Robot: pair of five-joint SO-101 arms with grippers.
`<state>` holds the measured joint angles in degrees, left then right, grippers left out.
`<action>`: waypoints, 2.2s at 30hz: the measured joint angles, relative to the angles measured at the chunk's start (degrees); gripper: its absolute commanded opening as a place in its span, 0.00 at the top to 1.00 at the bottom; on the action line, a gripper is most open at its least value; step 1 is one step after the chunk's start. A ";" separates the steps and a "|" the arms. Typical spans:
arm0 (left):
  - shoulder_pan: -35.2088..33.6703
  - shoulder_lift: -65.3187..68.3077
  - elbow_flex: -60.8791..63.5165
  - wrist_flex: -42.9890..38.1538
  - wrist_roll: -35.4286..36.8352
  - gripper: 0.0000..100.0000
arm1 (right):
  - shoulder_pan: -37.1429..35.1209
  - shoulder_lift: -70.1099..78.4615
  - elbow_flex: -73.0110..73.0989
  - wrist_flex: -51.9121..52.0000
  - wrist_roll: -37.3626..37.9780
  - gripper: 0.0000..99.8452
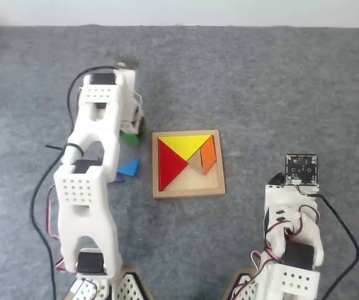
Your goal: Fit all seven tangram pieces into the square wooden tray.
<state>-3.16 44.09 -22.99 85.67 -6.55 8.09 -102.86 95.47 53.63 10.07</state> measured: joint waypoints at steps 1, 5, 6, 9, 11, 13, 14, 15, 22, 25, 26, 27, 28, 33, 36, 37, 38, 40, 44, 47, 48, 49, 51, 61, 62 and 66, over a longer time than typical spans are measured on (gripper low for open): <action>0.70 0.00 0.00 0.53 -0.62 0.76 | 0.00 0.00 0.00 0.00 0.00 0.97; 1.85 0.18 0.00 1.49 -1.14 0.77 | 0.00 0.00 0.00 0.00 0.00 0.97; 1.85 0.18 0.00 1.67 -1.14 0.78 | 0.00 0.00 0.00 0.00 0.00 0.97; 1.85 1.85 -0.88 1.85 -1.14 0.81 | 0.00 0.00 0.00 0.00 0.00 0.97; 1.93 2.46 -1.58 2.73 -1.14 0.83 | 0.00 0.00 0.00 0.00 0.00 0.97; 1.93 3.25 -3.25 3.69 -1.14 0.84 | 0.00 0.00 0.00 0.00 0.00 0.97; 1.93 3.43 -3.60 3.96 -1.14 0.85 | 0.00 0.00 0.00 0.00 0.00 0.97; 2.02 3.43 -3.78 4.22 -1.14 0.85 | 0.00 0.00 0.00 0.00 0.00 0.97; 2.29 2.64 -6.07 6.59 1.23 0.85 | 0.00 0.00 0.00 0.00 0.00 0.97; 2.73 0.70 -6.33 7.38 1.76 0.85 | 0.00 0.00 0.00 0.00 0.00 0.97; 2.81 0.62 -6.33 7.91 1.76 0.85 | 0.00 0.00 0.00 0.00 0.00 0.97; 2.81 0.53 -6.33 8.26 1.76 0.85 | 0.00 0.00 0.00 0.00 0.00 0.97; 2.81 0.26 -6.33 8.62 1.76 0.85 | 0.00 0.00 0.00 0.00 0.00 0.97; 2.81 0.09 -6.33 9.23 1.85 0.85 | 0.00 0.00 0.00 0.00 0.00 0.97; 3.16 0.09 -6.33 10.20 1.85 0.85 | 0.00 0.00 0.00 0.00 0.00 0.97; 3.52 0.09 -6.51 10.73 1.85 0.85 | 0.00 0.00 0.00 0.00 0.00 0.97; 3.96 0.09 -7.03 11.52 1.85 0.85 | 0.00 0.00 0.00 0.00 0.00 0.97; 4.92 0.09 -8.62 12.48 1.85 0.85 | 0.00 0.00 0.00 0.00 0.00 0.97; 8.00 -2.02 -10.73 12.92 1.85 0.85 | 0.00 0.00 0.00 0.00 0.00 0.97; 10.64 -3.60 -10.73 13.10 1.67 0.85 | 0.00 0.00 0.00 0.00 0.00 0.97; 11.25 -3.96 -10.73 13.10 1.67 0.85 | 0.00 0.00 0.00 0.00 0.00 0.97; 11.69 -4.04 -10.64 13.10 1.58 0.85 | 0.00 0.00 0.00 0.00 0.00 0.97; 11.87 -4.04 -9.67 13.10 1.58 0.85 | 0.00 0.00 0.00 0.00 0.00 0.97; 9.85 -6.59 -2.55 8.79 1.76 0.85 | 0.00 0.00 0.00 0.00 0.00 0.97; 9.85 -6.68 -2.55 8.79 1.76 0.85 | 0.00 0.00 0.00 0.00 0.00 0.97; 9.85 -6.68 -2.64 8.79 1.32 0.85 | 0.00 0.00 0.00 0.00 0.00 0.97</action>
<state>6.68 37.41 -25.63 94.46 -5.23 8.09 -102.86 95.47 53.63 10.07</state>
